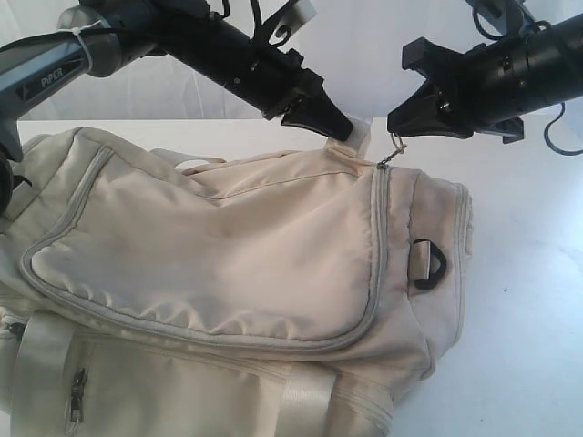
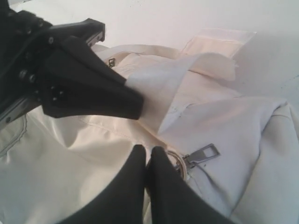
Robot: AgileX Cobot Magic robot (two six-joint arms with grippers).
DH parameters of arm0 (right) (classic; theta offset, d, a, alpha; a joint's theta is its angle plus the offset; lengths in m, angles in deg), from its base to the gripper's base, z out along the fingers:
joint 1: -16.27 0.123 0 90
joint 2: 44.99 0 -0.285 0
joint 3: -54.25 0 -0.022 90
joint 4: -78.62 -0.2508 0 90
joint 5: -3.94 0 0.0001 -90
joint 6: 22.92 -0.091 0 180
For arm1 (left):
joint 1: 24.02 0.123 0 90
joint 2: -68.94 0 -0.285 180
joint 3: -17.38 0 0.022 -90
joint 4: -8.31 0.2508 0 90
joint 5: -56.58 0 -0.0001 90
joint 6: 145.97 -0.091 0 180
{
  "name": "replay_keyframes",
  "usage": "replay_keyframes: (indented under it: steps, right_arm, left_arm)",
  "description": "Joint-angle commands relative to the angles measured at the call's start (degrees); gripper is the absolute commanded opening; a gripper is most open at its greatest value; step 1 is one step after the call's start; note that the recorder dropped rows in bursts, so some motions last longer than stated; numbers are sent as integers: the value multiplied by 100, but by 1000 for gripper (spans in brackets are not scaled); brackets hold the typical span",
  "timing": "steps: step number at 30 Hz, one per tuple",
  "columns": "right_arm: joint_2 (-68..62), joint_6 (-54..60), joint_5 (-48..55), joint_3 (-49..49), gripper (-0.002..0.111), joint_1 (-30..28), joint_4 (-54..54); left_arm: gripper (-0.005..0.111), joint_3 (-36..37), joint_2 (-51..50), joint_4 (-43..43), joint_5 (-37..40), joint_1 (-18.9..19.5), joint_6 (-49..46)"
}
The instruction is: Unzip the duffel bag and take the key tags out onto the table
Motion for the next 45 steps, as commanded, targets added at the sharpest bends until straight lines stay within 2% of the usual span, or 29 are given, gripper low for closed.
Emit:
replay_keyframes:
  steps: [1,11,19,29,35,38,41,43,45]
  right_arm:
    - [220,116,269,-7,0,-24,131]
    - [616,117,643,-340,0,-1,365]
    - [1121,117,633,-720,0,-1,465]
    - [1660,151,574,-1333,0,-1,580]
    - [1697,1422,340,-1387,0,-1,551]
    - [1697,3137,284,-1387,10,-1,201]
    - [1697,5029,271,-1387,30,58,-93]
    - [1686,5779,213,-1391,43,182,-41]
    - [1686,6056,103,-1433,51,370,-30]
  left_arm:
    - [0,-85,191,-264,221,-38,155]
    - [0,-85,191,-96,23,-38,300]
    - [0,-85,191,416,-155,-38,632]
    - [0,-85,191,478,-190,-38,632]
    - [0,-85,191,478,-177,-38,632]
    - [0,-85,191,478,-152,-38,632]
    - [0,-85,191,478,-69,-38,621]
    - [0,-85,191,478,-44,-38,612]
    - [0,-85,191,467,-43,-38,612]
